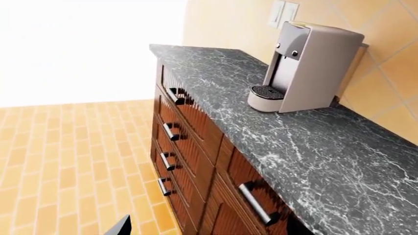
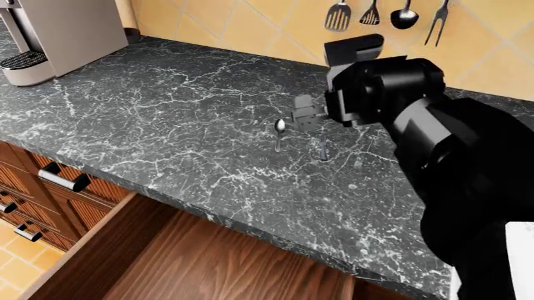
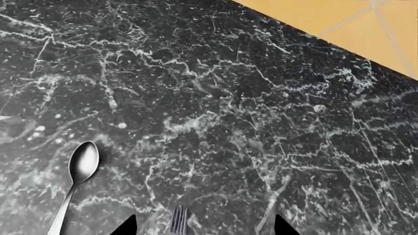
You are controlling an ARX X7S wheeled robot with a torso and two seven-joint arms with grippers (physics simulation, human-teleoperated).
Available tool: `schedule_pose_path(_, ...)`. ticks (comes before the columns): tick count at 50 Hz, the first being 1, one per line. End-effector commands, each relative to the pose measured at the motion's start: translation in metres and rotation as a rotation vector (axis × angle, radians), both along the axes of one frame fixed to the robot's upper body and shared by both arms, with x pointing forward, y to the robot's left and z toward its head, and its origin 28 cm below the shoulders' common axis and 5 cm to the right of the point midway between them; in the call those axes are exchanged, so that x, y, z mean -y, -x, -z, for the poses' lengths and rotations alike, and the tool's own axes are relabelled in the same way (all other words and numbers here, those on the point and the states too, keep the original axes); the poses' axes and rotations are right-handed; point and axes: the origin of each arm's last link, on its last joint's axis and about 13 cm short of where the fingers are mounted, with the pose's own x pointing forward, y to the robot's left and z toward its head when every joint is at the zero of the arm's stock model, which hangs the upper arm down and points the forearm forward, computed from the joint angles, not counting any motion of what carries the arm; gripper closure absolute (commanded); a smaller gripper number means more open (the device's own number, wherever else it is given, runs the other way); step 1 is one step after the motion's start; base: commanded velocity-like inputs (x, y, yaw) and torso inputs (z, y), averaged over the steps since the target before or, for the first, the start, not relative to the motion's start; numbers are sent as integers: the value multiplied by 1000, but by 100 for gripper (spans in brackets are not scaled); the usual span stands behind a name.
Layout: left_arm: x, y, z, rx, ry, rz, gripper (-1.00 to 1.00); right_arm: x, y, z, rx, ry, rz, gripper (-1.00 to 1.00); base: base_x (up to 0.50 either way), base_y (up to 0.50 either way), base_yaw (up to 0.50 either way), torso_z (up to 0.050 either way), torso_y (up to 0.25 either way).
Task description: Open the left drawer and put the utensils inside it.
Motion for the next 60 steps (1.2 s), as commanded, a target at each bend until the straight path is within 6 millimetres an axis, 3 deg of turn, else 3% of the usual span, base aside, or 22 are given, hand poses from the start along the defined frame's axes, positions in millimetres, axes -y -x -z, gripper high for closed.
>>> schedule_pose_path(1,-2,2,5,-2,9,-7,-100,9,-2,5,2,14,4,-100,0,0,0,0,0)
schedule_pose_path(21,-1,2,9,-8,9,-4,-100,21,-1,32,-71,-36,19,-100,0,0,0,0,0)
schedule_pose_path(46,-2,4,9,-7,12,-5,-100,23,-1,35,-81,-64,18,-100,0,0,0,0,0)
schedule_pose_path(47,-2,1,11,-12,17,-1,-100,20,0,44,-101,-87,4,-100,0,0,0,0,0)
schedule_pose_path(60,-2,0,13,-12,22,4,-100,2,2,47,-111,-122,-66,-100,0,0,0,0,0)
